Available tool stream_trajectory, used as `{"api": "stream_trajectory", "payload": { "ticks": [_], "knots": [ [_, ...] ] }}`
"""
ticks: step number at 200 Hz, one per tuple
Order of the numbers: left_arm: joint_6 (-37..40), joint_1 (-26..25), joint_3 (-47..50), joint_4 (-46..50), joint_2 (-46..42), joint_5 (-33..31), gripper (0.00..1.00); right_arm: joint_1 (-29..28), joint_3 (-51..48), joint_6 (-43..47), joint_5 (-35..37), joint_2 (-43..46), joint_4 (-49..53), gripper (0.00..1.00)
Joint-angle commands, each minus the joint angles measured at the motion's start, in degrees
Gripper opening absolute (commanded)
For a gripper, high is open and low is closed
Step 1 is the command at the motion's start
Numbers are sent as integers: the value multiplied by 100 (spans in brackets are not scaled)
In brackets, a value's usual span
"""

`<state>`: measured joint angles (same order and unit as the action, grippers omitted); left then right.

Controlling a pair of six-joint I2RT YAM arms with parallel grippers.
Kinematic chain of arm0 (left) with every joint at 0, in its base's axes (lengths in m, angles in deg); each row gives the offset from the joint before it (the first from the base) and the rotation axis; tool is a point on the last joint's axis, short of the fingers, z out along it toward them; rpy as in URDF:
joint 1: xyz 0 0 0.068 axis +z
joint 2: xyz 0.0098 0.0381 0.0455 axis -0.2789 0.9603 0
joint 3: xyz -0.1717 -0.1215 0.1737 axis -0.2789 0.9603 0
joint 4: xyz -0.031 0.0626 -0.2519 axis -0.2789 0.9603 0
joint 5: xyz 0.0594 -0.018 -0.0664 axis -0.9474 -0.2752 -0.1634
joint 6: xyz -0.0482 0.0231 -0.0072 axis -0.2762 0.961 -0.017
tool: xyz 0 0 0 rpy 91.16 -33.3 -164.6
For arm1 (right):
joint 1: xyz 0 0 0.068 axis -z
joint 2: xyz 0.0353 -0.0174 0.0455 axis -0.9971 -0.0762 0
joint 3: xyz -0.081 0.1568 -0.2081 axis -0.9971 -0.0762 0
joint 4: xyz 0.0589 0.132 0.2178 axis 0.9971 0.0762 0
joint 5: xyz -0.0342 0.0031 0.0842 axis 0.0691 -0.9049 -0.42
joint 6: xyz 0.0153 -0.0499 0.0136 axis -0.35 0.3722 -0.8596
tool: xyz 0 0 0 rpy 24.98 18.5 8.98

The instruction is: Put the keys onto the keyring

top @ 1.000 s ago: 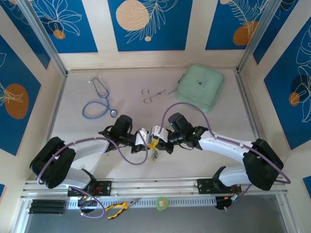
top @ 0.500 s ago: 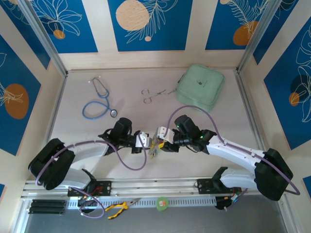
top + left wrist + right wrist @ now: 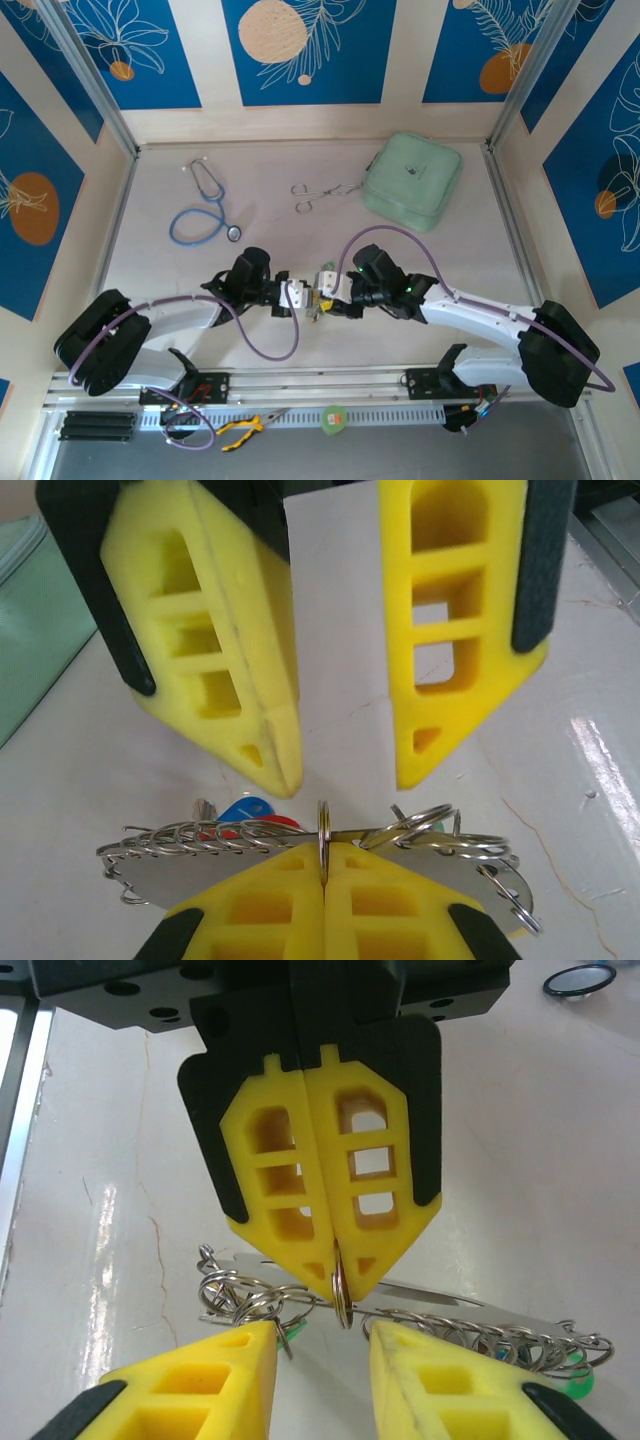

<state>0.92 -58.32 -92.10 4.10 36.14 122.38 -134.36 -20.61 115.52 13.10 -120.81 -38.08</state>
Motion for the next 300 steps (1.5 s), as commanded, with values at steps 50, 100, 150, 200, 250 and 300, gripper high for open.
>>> {"api": "stream_trajectory", "payload": {
  "ticks": [50, 100, 150, 200, 250, 300],
  "knots": [
    [24, -77, 14, -121, -123, 70, 0, -192, -2, 200, 318, -274, -467, 15],
    [-470, -84, 73, -420, -221, -96, 0, -190, -96, 124, 138, -262, -596, 0],
    [-1096, -83, 408, -1007, -242, -390, 30, 67, -310, -104, -287, -147, -976, 0],
    [-1291, -76, 541, -1339, -80, -283, 24, 158, -438, -186, -465, -90, -1205, 0],
    [-1253, -77, 478, -1285, 127, -129, 19, 145, -469, -256, -528, -74, -1332, 0],
    [-1166, -76, 460, -1014, -27, -256, 0, 160, -506, -354, -260, -10, -1405, 9]
  ]
}}
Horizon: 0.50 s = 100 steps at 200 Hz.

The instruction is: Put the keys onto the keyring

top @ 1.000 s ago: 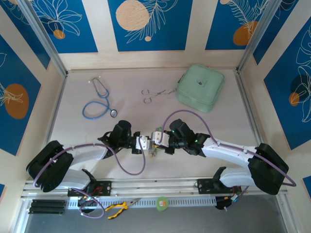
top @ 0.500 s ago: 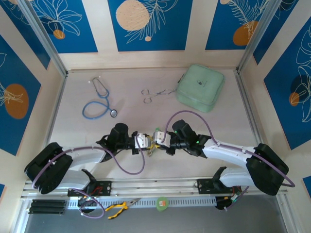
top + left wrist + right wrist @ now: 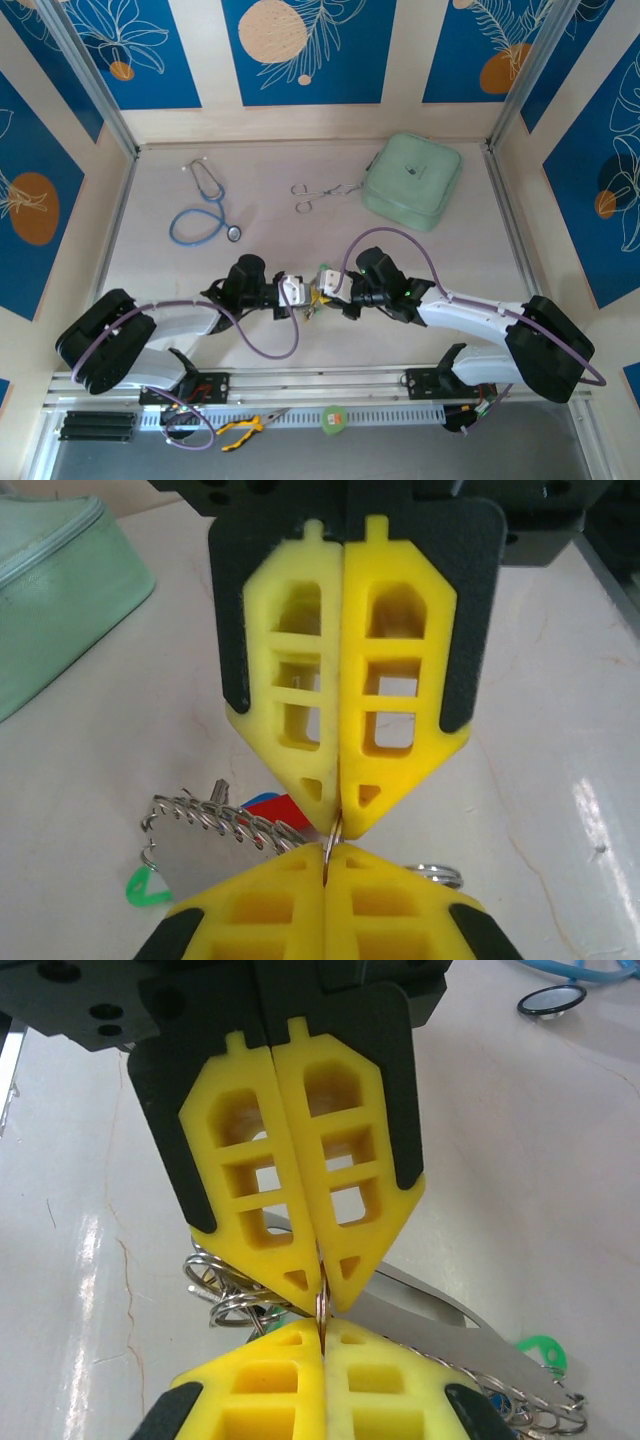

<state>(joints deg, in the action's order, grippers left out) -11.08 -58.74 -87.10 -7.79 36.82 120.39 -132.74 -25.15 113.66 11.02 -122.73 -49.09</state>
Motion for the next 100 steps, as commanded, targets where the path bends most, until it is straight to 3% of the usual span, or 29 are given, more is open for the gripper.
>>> {"api": "stream_trajectory", "payload": {
  "ticks": [1, 10, 18, 40, 55, 74, 100],
  "knots": [
    [30, -39, -39, 172, -101, -68, 0, 4, -56, -172, -37, 191, -305, 10],
    [-90, -35, -69, 196, -209, -224, 0, 53, -80, -270, 63, 290, -330, 24],
    [-240, -35, -136, 296, -331, -416, 0, 147, -110, -422, 140, 419, -329, 28],
    [-1038, -42, -604, 1073, -663, -1131, 0, 527, -100, -786, -83, 964, -3, 29],
    [-1967, -78, -1039, 1763, -747, -1955, 0, 668, -41, -917, -253, 1310, 337, 29],
    [-3097, -165, -1698, 3004, -687, -3086, 0, 649, 142, -1015, -482, 1551, 800, 29],
    [-4482, -227, -2374, 4249, -396, -3614, 0, 266, 312, -1058, -619, 1585, 902, 27]
  ]
}}
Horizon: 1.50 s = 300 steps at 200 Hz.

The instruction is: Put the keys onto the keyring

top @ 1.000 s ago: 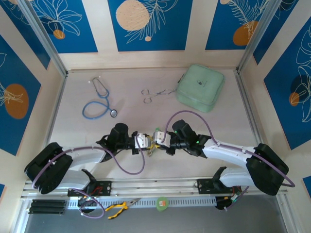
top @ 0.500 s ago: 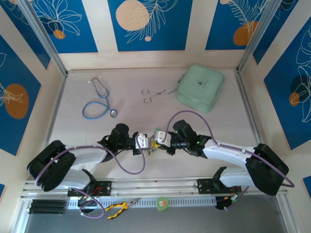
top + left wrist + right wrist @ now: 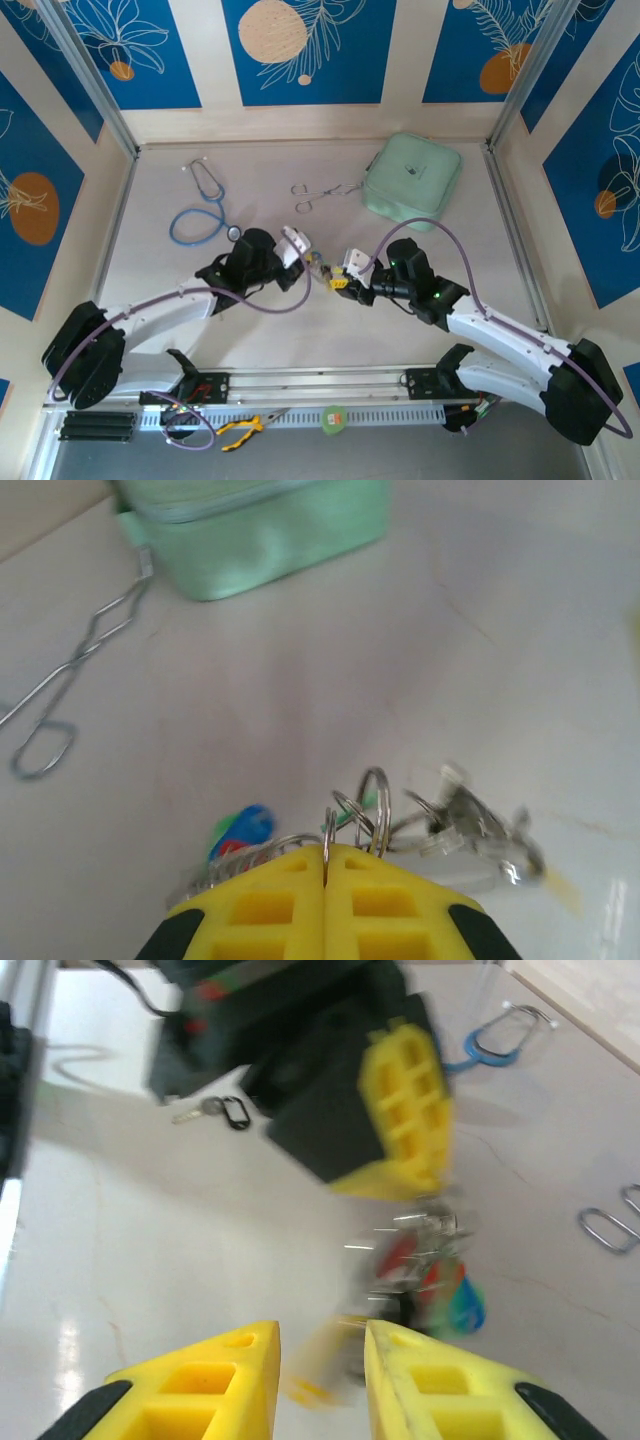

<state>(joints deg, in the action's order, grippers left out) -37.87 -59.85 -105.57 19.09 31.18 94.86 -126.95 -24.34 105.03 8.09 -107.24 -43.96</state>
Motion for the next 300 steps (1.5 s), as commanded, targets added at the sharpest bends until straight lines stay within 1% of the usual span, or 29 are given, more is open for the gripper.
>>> {"api": "stream_trajectory", "payload": {
  "ticks": [1, 18, 40, 56, 77, 91, 104, 119, 137, 154, 168, 187, 212, 242, 267, 287, 300],
  "knots": [
    [-1860, -116, -545, 1576, 172, -1060, 0, -332, 238, -193, -322, 32, 377, 27],
    [-2599, -120, -753, 1864, 360, -858, 0, -584, 223, -269, -130, -170, 59, 26],
    [-3196, -124, -819, 1839, 512, -382, 0, -666, 207, -437, 200, -505, -263, 22],
    [-3312, -125, -777, 1706, 547, 94, 0, -596, 228, -481, 329, -507, -210, 21],
    [-3255, -125, -611, 1566, 495, 553, 0, -265, 126, -430, -79, -110, -63, 21],
    [-3153, -121, -492, 1525, 451, 811, 0, 62, 162, -324, -431, 130, 302, 21],
    [-3127, -123, -428, 1574, 430, 1011, 0, 247, 250, -154, -523, 242, 694, 21],
    [-3004, -121, -371, 1557, 404, 1436, 0, 300, 385, 89, -501, 249, 1065, 22],
    [-2654, -124, -248, 1521, 312, 1862, 0, 326, 537, 257, -642, 167, 1273, 23],
    [-2247, -125, -74, 1439, 95, 1966, 0, 327, 659, 530, -1005, -18, 1422, 24],
    [-1769, -124, 90, 1307, -132, 2065, 0, 327, 767, 729, -1255, -251, 1549, 25],
    [-899, -121, 361, 1112, -517, 2142, 0, 326, 910, 919, -1483, -629, 1620, 25],
    [195, -125, 727, 803, -976, 2125, 0, 292, 958, 984, -1728, -1072, 1305, 25],
    [1260, -120, 641, 1248, -1060, 2238, 0, 212, 1045, 1063, -1941, -1430, 1083, 26],
    [1546, -125, 595, 1399, -968, 2391, 0, 108, 1006, 970, -1925, -1580, 739, 26],
    [1536, -123, 624, 1371, -888, 2521, 0, -93, 940, 997, -1743, -1696, 531, 27],
    [1510, -125, 682, 1325, -862, 2597, 0, -193, 896, 1037, -1506, -1762, 427, 27]
  ]
}}
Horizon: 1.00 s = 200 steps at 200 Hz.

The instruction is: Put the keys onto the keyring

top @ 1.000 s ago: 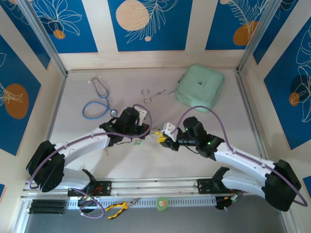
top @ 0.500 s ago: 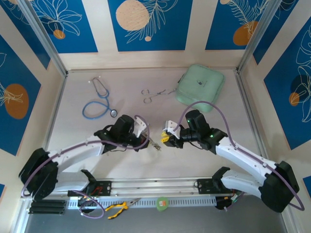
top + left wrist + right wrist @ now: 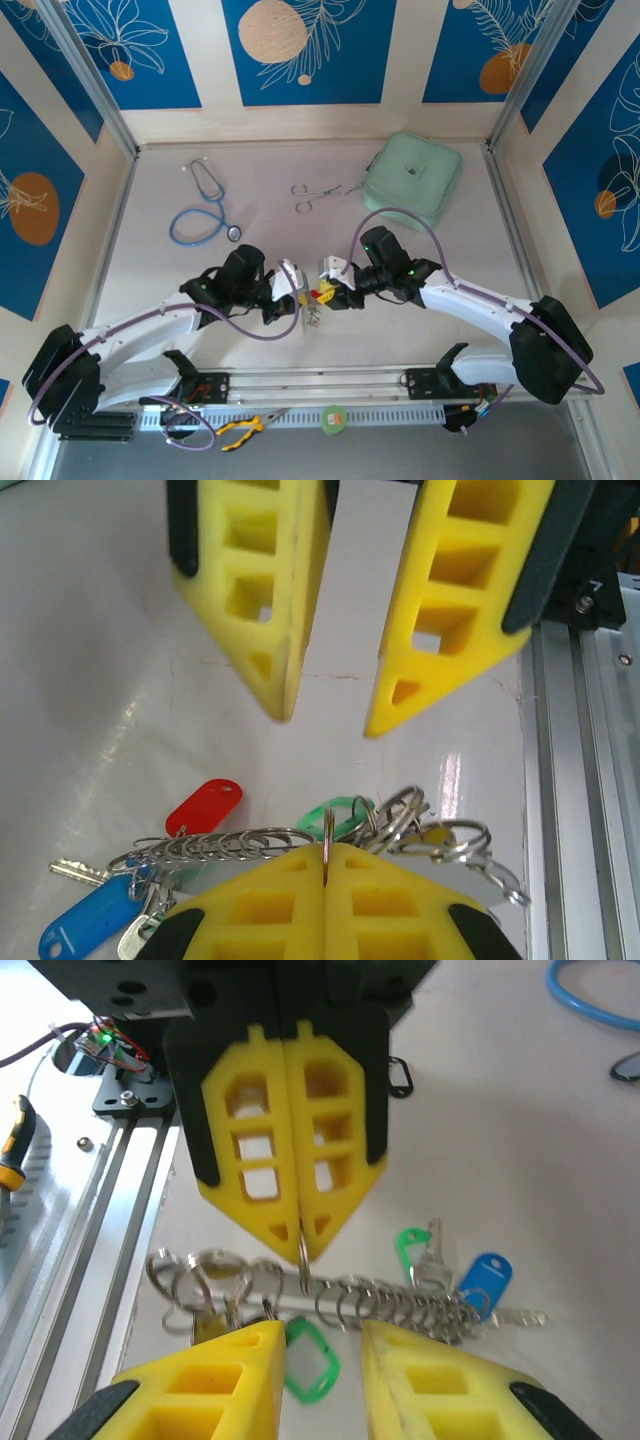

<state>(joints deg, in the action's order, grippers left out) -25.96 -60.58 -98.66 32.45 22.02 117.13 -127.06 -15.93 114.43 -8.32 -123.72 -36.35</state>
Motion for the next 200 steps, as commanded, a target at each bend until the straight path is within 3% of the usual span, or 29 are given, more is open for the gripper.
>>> {"api": "stream_trajectory", "payload": {
  "ticks": [1, 125, 200],
  "knots": [
    [319, -53, -7, -17, 54, 374, 0, -191, 50, 103, 144, -115, -342, 27],
    [277, -53, 60, -53, 15, 405, 0, -497, -156, 509, 373, -256, -421, 25],
    [256, -53, 91, -60, -68, 452, 0, -612, -144, 514, 407, -292, -561, 13]
  ]
}}
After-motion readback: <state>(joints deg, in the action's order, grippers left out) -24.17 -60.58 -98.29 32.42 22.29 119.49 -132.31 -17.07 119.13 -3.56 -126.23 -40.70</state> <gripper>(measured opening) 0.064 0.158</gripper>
